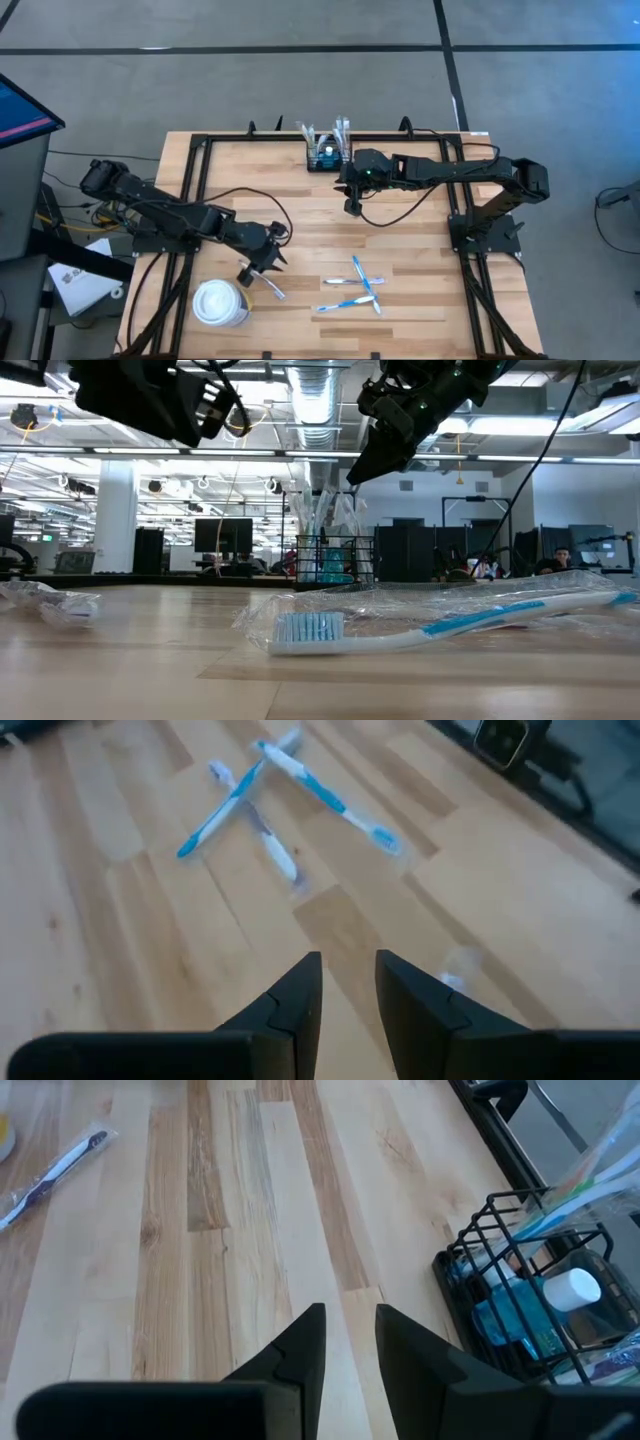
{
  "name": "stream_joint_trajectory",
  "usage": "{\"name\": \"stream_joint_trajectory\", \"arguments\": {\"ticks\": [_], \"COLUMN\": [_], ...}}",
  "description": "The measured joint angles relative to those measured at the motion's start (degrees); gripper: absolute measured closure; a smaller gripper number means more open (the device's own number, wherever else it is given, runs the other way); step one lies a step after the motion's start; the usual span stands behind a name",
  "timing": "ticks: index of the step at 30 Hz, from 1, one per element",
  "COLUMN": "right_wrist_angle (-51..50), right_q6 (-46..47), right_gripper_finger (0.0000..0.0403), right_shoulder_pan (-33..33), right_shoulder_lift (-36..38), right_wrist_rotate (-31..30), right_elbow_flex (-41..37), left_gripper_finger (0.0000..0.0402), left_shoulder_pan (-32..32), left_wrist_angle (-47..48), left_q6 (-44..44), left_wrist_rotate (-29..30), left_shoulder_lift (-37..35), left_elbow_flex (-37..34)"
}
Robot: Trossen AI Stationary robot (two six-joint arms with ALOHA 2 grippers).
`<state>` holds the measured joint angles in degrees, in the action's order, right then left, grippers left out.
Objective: Pick & Place toothbrushing station
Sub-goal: Put the purple toothbrush into the mesh organizer
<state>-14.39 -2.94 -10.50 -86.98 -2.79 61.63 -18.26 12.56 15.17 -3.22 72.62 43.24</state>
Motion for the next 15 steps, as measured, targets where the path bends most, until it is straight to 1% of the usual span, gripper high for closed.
{"name": "stream_joint_trajectory", "arguments": {"ticks": [3,8,15], "right_wrist_angle": [-0.04,0.02,-0.01], "right_q6": [0.00,0.00,0.00], "right_gripper_finger": [0.0321,0.0321,0.0321], "right_shoulder_pan": [0.00,0.00,0.00], "right_shoulder_lift": [0.00,0.00,0.00], "right_wrist_rotate": [-0.01,-0.02,-0.02], "right_elbow_flex": [0.00,0.00,0.00], "left_gripper_finger": [0.0312,0.0312,0.0312], "left_shoulder_pan": [0.02,0.61,1.22], "left_wrist_angle": [1.93,7.03,13.58], "left_q6": [2.81,3.03,2.63], "left_wrist_rotate": [1.78,3.80,4.76], "left_shoulder_lift": [0.42,0.42,0.42], "left_elbow_flex": [0.05,0.06,0.04]}}
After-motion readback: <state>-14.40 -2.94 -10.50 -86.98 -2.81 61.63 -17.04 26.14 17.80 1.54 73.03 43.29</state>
